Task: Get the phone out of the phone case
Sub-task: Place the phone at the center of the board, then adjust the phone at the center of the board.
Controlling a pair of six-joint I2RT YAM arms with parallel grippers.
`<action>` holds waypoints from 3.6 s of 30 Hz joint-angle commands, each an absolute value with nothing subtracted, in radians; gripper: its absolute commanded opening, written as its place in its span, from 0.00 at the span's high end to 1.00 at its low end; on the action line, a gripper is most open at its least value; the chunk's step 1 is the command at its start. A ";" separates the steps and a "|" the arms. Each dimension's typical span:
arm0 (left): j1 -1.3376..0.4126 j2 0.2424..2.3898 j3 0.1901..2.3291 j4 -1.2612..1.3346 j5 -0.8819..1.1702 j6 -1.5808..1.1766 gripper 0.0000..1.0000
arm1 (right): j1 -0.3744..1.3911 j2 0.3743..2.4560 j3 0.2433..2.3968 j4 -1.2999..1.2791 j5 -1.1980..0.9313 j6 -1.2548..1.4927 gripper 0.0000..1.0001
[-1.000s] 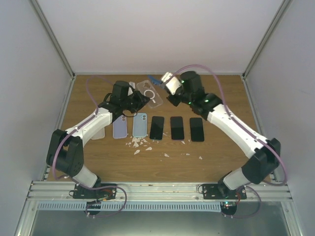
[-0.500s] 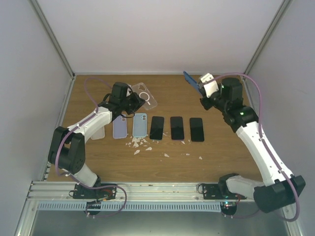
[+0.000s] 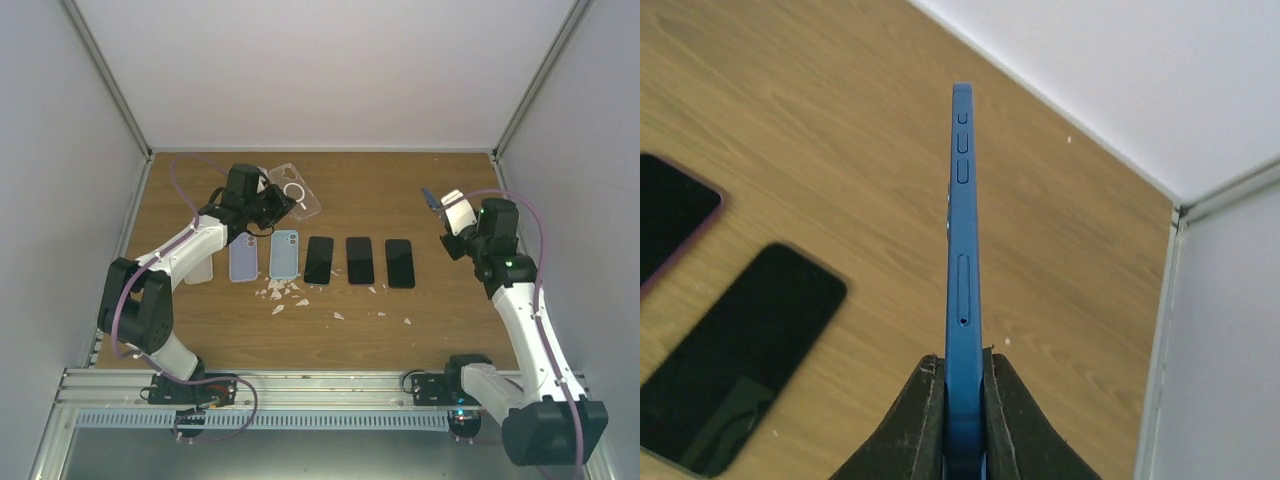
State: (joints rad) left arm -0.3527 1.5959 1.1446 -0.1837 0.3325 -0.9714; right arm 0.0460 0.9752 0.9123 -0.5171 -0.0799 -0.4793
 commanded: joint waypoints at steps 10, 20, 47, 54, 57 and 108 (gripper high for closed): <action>-0.342 1.605 1.198 -0.144 0.335 -0.950 1.00 | -0.066 0.904 0.657 -0.330 -0.006 -0.687 0.99; -0.337 1.616 1.221 -0.149 0.328 -0.945 1.00 | -0.066 0.828 0.400 -0.040 0.060 -0.848 1.00; -0.326 1.636 1.230 -0.153 0.325 -0.946 1.00 | 0.077 0.901 0.189 0.168 0.141 -1.018 0.82; -0.324 1.640 1.235 -0.154 0.327 -0.945 1.00 | 0.085 0.908 0.191 0.129 0.137 -1.014 0.67; -0.324 1.640 1.235 -0.154 0.330 -0.944 1.00 | 0.086 0.898 0.201 0.088 0.134 -1.009 0.54; -0.295 1.635 1.252 -0.146 0.387 -0.879 1.00 | -0.454 1.664 0.873 -0.658 -0.331 -1.318 0.38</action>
